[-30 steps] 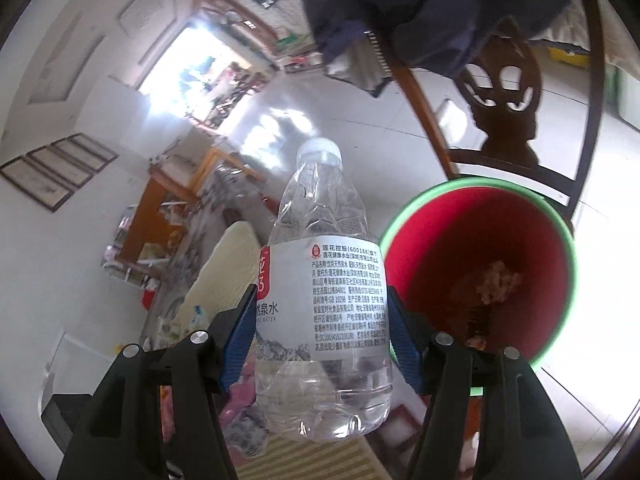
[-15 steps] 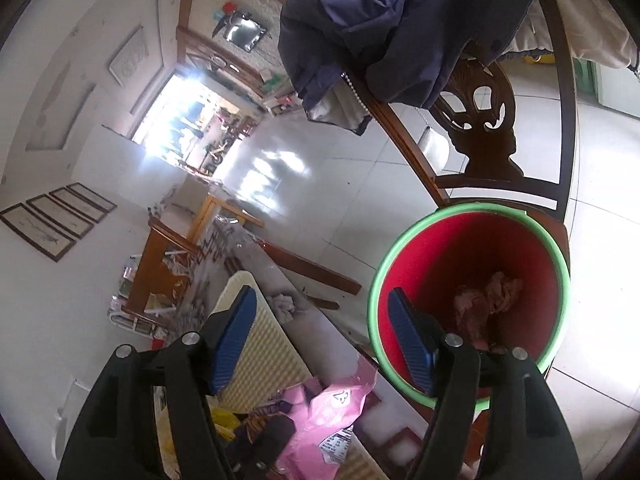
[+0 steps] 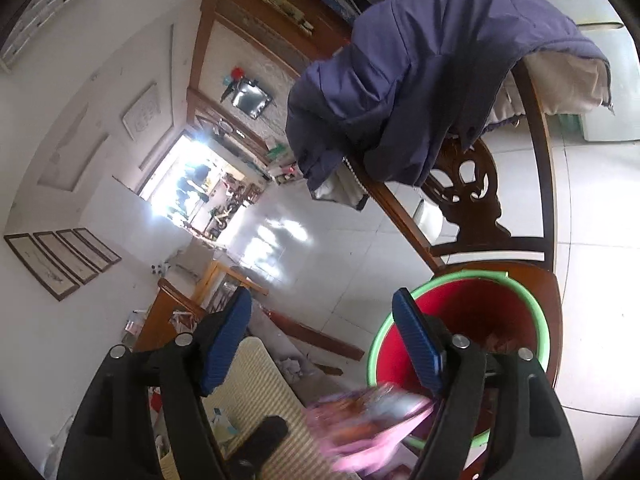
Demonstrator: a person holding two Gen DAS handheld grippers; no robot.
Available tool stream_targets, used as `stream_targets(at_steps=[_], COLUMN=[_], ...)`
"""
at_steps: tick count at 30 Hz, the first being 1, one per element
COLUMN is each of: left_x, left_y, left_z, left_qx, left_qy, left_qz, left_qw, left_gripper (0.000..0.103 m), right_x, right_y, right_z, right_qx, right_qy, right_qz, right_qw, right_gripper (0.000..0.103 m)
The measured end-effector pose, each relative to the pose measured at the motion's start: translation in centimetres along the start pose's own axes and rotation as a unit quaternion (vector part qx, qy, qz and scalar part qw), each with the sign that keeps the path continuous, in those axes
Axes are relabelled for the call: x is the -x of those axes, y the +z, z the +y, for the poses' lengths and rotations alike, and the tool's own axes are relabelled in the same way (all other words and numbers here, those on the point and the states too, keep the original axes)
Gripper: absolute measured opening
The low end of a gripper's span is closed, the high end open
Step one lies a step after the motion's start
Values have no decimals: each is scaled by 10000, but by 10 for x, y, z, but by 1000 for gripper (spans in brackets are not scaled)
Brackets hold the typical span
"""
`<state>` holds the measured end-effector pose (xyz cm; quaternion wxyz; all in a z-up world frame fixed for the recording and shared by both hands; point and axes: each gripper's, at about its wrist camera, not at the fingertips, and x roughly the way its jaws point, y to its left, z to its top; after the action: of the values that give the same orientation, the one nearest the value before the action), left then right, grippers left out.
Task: Collect trash
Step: 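Move both open grippers back over the table, then grasp the pink paper bag with the left gripper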
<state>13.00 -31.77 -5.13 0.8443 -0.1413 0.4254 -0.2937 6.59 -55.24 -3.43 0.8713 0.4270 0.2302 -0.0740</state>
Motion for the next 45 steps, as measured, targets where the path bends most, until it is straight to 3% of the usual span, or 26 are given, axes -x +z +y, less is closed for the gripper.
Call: stream_targets(at_steps=[4, 8, 11, 16, 20, 23, 24, 26, 30, 31, 35, 39, 43, 44, 45], left_x=[14, 40, 69, 138, 196, 221, 227, 232, 234, 233, 233, 222, 223, 225, 229], left_y=[1, -9, -22, -45, -51, -46, -45, -46, -57, -58, -60, -66, -66, -68, -69], left_z=[1, 14, 40, 118, 182, 229, 245, 279, 334, 343, 369, 375, 365, 361, 357], left_qx=[-44, -133, -171, 249, -13, -530, -719, -895, -838, -788, -370, -150, -70, -18, 75], left_qy=[49, 257, 679, 1793, 2951, 3823, 4111, 4389, 4519, 4508, 4151, 4000, 3976, 3966, 3908], left_qz=[-153, -367, -515, -718, -531, 371, 642, 1262, 2025, 2110, 2191, 2145, 1977, 1924, 1842], left_qw=[9999, 9989, 9962, 9809, 9540, 9218, 9065, 8851, 8647, 8638, 8822, 8909, 8960, 8976, 9018], left_gripper=[78, 78, 78, 78, 83, 83, 83, 83, 83, 83, 83, 81, 52, 40, 36], right_x=[-7, -22, -35, -43, -51, -55, -58, -60, -68, -71, -82, -89, -94, -95, -94], right_y=[-2, -11, -23, -45, -64, -76, -82, -91, -112, -117, -134, -149, -157, -157, -159], right_z=[2, 14, 23, 46, 60, 68, 73, 80, 96, 99, 111, 120, 121, 121, 120], right_qx=[22, 370, 577, 1034, 1249, 1367, 1429, 1537, 1801, 1873, 2190, 2502, 2575, 2573, 2582], right_qy=[16, -42, -29, 7, 46, 51, 56, 41, 5, -22, 13, 50, 13, 12, 21], right_qz=[137, 568, 993, 1354, 1657, 1818, 1877, 1945, 2104, 2144, 2366, 2505, 2617, 2641, 2670], right_qw=[9999, 9977, 9934, 9854, 9782, 9738, 9718, 9688, 9609, 9586, 9466, 9352, 9302, 9295, 9284], right_gripper=[71, 74, 74, 74, 74, 74, 74, 74, 74, 74, 74, 74, 74, 74, 74])
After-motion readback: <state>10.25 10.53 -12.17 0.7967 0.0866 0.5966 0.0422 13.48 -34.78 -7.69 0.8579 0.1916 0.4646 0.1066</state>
